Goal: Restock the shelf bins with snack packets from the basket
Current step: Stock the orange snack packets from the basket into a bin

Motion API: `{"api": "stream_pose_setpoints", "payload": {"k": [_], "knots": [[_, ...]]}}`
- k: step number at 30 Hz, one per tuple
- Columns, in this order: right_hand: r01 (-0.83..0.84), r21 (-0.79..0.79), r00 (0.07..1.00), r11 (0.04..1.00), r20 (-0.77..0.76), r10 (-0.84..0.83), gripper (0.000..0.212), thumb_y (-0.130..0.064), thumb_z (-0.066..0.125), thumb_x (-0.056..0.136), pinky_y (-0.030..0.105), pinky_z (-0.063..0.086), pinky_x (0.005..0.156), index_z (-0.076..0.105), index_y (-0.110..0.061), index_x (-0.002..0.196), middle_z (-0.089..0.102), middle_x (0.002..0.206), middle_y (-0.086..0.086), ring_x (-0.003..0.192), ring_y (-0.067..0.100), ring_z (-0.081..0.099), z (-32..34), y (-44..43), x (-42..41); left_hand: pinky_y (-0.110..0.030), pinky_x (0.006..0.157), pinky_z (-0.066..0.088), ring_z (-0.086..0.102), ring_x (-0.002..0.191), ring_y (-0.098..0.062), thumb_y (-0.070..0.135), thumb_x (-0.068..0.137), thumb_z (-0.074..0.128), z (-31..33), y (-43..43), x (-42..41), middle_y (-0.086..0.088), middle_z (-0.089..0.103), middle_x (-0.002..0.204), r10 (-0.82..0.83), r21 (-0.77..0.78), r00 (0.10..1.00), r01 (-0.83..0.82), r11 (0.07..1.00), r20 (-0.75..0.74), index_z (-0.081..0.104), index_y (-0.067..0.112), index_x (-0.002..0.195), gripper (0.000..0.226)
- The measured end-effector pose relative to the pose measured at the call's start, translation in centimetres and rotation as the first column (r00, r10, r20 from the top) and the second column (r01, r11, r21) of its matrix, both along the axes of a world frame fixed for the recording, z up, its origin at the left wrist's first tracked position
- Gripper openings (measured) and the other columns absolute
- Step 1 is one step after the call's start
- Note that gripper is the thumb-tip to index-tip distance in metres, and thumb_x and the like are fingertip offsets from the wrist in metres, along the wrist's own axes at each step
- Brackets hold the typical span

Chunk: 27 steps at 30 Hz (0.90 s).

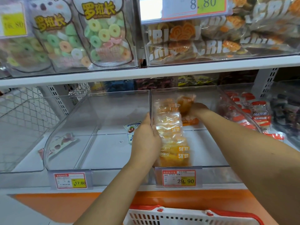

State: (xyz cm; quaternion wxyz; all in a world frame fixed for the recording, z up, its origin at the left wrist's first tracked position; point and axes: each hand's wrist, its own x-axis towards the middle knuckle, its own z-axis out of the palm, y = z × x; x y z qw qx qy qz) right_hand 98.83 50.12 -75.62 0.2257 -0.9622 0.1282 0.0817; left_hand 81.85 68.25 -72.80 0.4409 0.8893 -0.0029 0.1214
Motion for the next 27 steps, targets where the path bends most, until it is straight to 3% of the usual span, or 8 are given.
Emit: {"api": "stream_pose_setpoints", "payload": {"k": [5,9,13,15,18,21,23,27], "knots": [[-0.013,-0.032,0.998,0.999,-0.068,0.011,0.032,-0.044,0.053,0.091,0.031,0.046,0.079,0.055,-0.015,0.103,0.059,0.097,0.012,0.093,0.027,0.057,0.2,0.0,-0.7,-0.026,0.081,0.047,0.061,0.098,-0.02,0.012,0.101,0.035,-0.1,0.0,0.0,-0.004,0.062,0.116,0.019,0.017,1.0,-0.019,1.0,-0.009,0.029,0.022,0.148,0.049],[0.007,-0.072,0.998,0.997,-0.067,-0.012,0.046,-0.044,0.059,0.087,0.028,0.05,0.069,0.057,-0.007,0.114,0.063,0.098,0.009,0.087,0.022,0.063,0.7,-0.6,-1.3,-0.028,0.083,0.048,0.06,0.1,-0.02,0.012,0.101,0.035,0.0,0.0,-0.2,-0.004,0.061,0.119,0.019,0.021,1.0,-0.019,1.0,-0.017,0.029,0.021,0.148,0.048],[0.02,-0.068,0.997,0.997,-0.078,-0.026,0.054,-0.044,0.055,0.091,0.037,0.047,0.099,0.05,-0.005,0.128,0.056,0.126,0.015,0.114,0.03,0.056,2.9,-0.4,-3.2,-0.03,0.085,0.049,0.06,0.102,-0.021,0.012,0.101,0.035,0.0,-0.1,-0.1,-0.005,0.061,0.12,0.02,0.013,0.999,-0.02,1.0,-0.03,0.03,0.021,0.148,0.048],[0.051,-0.072,0.999,0.996,0.021,-0.05,0.049,-0.037,0.045,0.097,0.034,0.047,0.096,0.048,0.0,0.129,0.055,0.125,0.018,0.113,0.03,0.055,4.5,0.2,-5.2,-0.032,0.087,0.051,0.061,0.102,-0.022,0.012,0.101,0.035,0.0,0.0,0.0,-0.006,0.062,0.12,0.018,-0.002,0.999,-0.018,1.0,-0.035,0.031,0.021,0.148,0.048],[0.043,0.168,0.992,0.985,0.112,-0.062,0.035,-0.023,0.038,0.102,0.031,0.048,0.084,0.053,0.0,0.122,0.058,0.117,0.018,0.105,0.032,0.058,5.1,1.2,-7.8,-0.038,0.085,0.054,0.062,0.096,-0.022,0.015,0.102,0.035,-0.1,0.1,0.0,-0.003,0.063,0.116,0.001,-0.084,0.999,-0.004,0.996,-0.037,0.035,0.025,0.146,0.045],[0.106,0.772,0.991,0.627,-0.03,-0.13,0.057,-0.049,0.057,0.09,0.047,0.041,0.102,0.052,-0.007,0.129,0.059,0.123,0.012,0.116,0.033,0.053,3.2,2.3,-9.8,-0.042,0.088,0.053,0.061,0.099,-0.02,0.019,0.102,0.035,-0.4,0.2,0.1,0.0,0.062,0.118,-0.026,-0.175,0.999,0.018,0.984,-0.042,0.038,0.028,0.143,0.042],[0.247,0.885,0.967,0.394,-0.196,-0.165,0.084,-0.067,0.069,0.069,0.061,0.036,0.103,0.049,-0.018,0.134,0.053,0.135,0.01,0.125,0.034,0.049,1.3,3.0,-10.1,-0.044,0.094,0.05,0.059,0.108,-0.021,0.024,0.102,0.036,-0.6,0.3,0.3,0.004,0.06,0.121,-0.037,-0.2,0.998,0.026,0.979,-0.051,0.039,0.03,0.143,0.041],[0.314,0.911,0.948,0.267,-0.285,-0.145,0.051,-0.06,0.043,0.092,0.05,0.054,0.083,0.054,-0.018,0.119,0.066,0.117,0.016,0.102,0.033,0.065,-0.3,4.7,-10.2,-0.037,0.101,0.044,0.056,0.113,-0.02,0.031,0.102,0.036,-1.0,0.6,0.4,0.006,0.057,0.127,-0.066,-0.255,0.996,0.047,0.966,-0.067,0.037,0.03,0.144,0.042]]}}
